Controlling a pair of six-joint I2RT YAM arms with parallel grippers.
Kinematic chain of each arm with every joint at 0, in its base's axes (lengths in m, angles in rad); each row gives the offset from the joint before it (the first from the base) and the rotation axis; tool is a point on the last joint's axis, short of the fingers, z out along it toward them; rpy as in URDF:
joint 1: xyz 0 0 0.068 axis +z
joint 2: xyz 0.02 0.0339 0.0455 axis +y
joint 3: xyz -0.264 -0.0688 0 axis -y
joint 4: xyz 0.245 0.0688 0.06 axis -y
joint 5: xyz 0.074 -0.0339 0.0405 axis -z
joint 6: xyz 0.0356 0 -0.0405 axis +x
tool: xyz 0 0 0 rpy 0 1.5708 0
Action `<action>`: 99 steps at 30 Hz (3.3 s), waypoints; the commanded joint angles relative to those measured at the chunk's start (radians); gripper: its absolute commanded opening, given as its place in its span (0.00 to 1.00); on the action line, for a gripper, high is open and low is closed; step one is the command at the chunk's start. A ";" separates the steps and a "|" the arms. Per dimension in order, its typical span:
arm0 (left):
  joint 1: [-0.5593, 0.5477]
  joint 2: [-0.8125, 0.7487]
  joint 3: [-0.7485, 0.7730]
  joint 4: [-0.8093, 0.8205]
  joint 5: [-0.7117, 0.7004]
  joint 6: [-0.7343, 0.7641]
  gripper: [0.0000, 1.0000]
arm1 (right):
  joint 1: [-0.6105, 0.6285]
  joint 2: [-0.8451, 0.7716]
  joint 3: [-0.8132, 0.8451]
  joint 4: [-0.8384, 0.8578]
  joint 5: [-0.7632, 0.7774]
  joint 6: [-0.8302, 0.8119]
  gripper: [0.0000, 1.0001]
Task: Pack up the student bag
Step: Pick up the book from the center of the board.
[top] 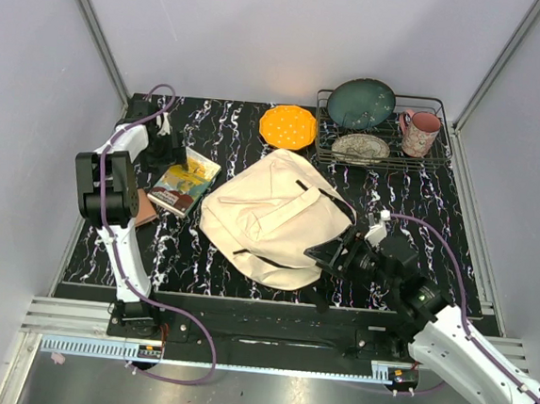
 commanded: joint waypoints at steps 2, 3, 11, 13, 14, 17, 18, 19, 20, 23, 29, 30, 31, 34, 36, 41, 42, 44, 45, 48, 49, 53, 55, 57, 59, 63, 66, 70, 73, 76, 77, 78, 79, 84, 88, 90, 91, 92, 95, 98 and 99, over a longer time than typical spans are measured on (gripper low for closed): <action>0.001 -0.005 0.017 0.046 0.096 -0.003 0.95 | 0.006 0.065 0.044 0.036 -0.008 -0.003 0.79; 0.001 -0.009 0.012 0.046 0.103 -0.004 0.90 | 0.006 0.071 0.045 0.038 -0.008 -0.005 0.79; 0.001 -0.034 0.001 0.034 0.297 0.012 0.65 | 0.006 0.062 0.028 0.012 0.009 -0.003 0.79; 0.001 -0.034 0.006 0.018 0.333 0.017 0.56 | 0.006 0.063 0.025 -0.007 0.012 0.000 0.79; 0.000 -0.037 0.004 0.017 0.365 0.020 0.54 | 0.006 0.062 0.024 -0.010 0.012 0.000 0.79; 0.000 -0.036 0.007 -0.003 0.389 0.028 0.39 | 0.006 0.050 0.015 -0.019 0.012 0.006 0.79; 0.000 -0.036 0.009 -0.008 0.393 0.032 0.37 | 0.005 0.042 0.010 -0.025 0.016 0.007 0.79; 0.000 -0.033 0.012 -0.019 0.397 0.032 0.33 | 0.006 0.037 0.010 -0.030 0.018 0.007 0.79; 0.000 -0.034 0.017 -0.023 0.418 0.035 0.26 | 0.006 0.031 0.010 -0.034 0.018 0.009 0.79; -0.005 -0.043 0.014 -0.029 0.475 0.046 0.24 | 0.006 0.022 0.008 -0.053 0.026 0.009 0.79; -0.028 -0.013 0.029 -0.075 0.517 0.083 0.45 | 0.006 0.008 0.007 -0.070 0.032 0.013 0.79; -0.035 -0.006 0.032 -0.081 0.526 0.084 0.48 | 0.008 0.008 0.007 -0.071 0.032 0.015 0.79; -0.042 0.009 0.041 -0.103 0.529 0.110 0.50 | 0.006 0.010 0.008 -0.073 0.032 0.015 0.79; -0.068 0.023 0.050 -0.127 0.508 0.133 0.49 | 0.006 0.005 0.013 -0.084 0.035 0.013 0.79; -0.089 0.026 0.053 -0.135 0.485 0.141 0.44 | 0.006 0.001 0.015 -0.088 0.038 0.015 0.79; -0.103 0.043 0.066 -0.149 0.456 0.138 0.13 | 0.006 -0.009 0.015 -0.100 0.041 0.015 0.79; -0.104 0.043 0.067 -0.149 0.454 0.135 0.11 | 0.006 -0.009 0.015 -0.107 0.042 0.015 0.79; -0.104 0.041 0.070 -0.151 0.460 0.137 0.08 | 0.006 -0.015 0.015 -0.113 0.049 0.016 0.79; -0.104 0.038 0.072 -0.151 0.462 0.132 0.00 | 0.006 -0.015 0.013 -0.116 0.049 0.018 0.79; -0.103 0.017 0.069 -0.135 0.452 0.103 0.00 | 0.006 -0.016 0.016 -0.117 0.049 0.016 0.79; -0.103 -0.006 0.067 -0.117 0.428 0.094 0.00 | 0.006 -0.019 0.018 -0.120 0.049 0.015 0.79; -0.101 -0.127 0.037 -0.045 0.419 -0.001 0.00 | 0.006 -0.021 0.028 -0.136 0.059 0.007 0.79; -0.091 -0.239 0.012 -0.001 0.413 -0.049 0.00 | 0.006 -0.018 0.031 -0.137 0.065 0.006 0.79; -0.060 -0.317 0.004 0.021 0.423 -0.092 0.00 | 0.006 -0.013 0.039 -0.131 0.067 0.004 0.79; -0.036 -0.414 0.015 0.044 0.446 -0.118 0.00 | 0.006 -0.001 0.044 -0.127 0.064 0.000 0.79; -0.017 -0.534 0.075 -0.012 0.483 -0.112 0.00 | 0.006 0.013 0.045 -0.081 0.061 -0.005 0.79; -0.017 -0.600 0.038 -0.017 0.547 -0.132 0.00 | 0.006 0.023 0.053 -0.039 0.058 -0.011 0.79; -0.026 -0.701 -0.106 0.082 0.676 -0.216 0.00 | 0.006 0.048 0.073 -0.008 0.058 -0.022 0.79; -0.052 -0.784 -0.216 0.196 0.750 -0.299 0.00 | 0.006 0.060 0.076 0.019 0.056 -0.022 0.80; -0.106 -0.859 -0.305 0.339 0.790 -0.415 0.00 | 0.006 0.062 0.073 0.033 0.056 -0.019 0.79; -0.145 -0.870 -0.322 0.357 0.784 -0.444 0.00 | 0.005 0.060 0.068 0.042 0.058 -0.017 0.79; -0.187 -0.885 -0.338 0.368 0.778 -0.451 0.00 | 0.006 0.060 0.067 0.050 0.059 -0.011 0.79; -0.218 -0.891 -0.347 0.374 0.747 -0.460 0.00 | 0.005 0.063 0.065 0.057 0.058 -0.010 0.79; -0.416 -0.907 -0.461 0.507 0.650 -0.552 0.00 | 0.006 0.083 0.057 0.102 0.064 0.001 0.79; -0.496 -0.907 -0.569 0.653 0.626 -0.644 0.00 | 0.004 0.115 0.050 0.137 0.079 0.009 0.79; -0.517 -0.890 -0.607 0.655 0.610 -0.652 0.00 | 0.006 0.134 0.051 0.163 0.081 0.015 0.80; -0.522 -0.885 -0.623 0.684 0.607 -0.658 0.00 | 0.006 0.158 0.053 0.201 0.075 0.015 0.79; -0.526 -0.876 -0.643 0.728 0.604 -0.678 0.00 | 0.006 0.172 0.056 0.229 0.072 0.015 0.80; -0.526 -0.829 -0.733 0.823 0.586 -0.740 0.00 | 0.006 0.238 0.065 0.264 0.069 0.012 0.80; -0.528 -0.775 -0.785 0.918 0.593 -0.796 0.00 | 0.008 0.290 0.071 0.289 0.070 0.009 0.79; -0.531 -0.764 -0.798 0.943 0.604 -0.807 0.00 | 0.008 0.300 0.073 0.288 0.076 0.004 0.79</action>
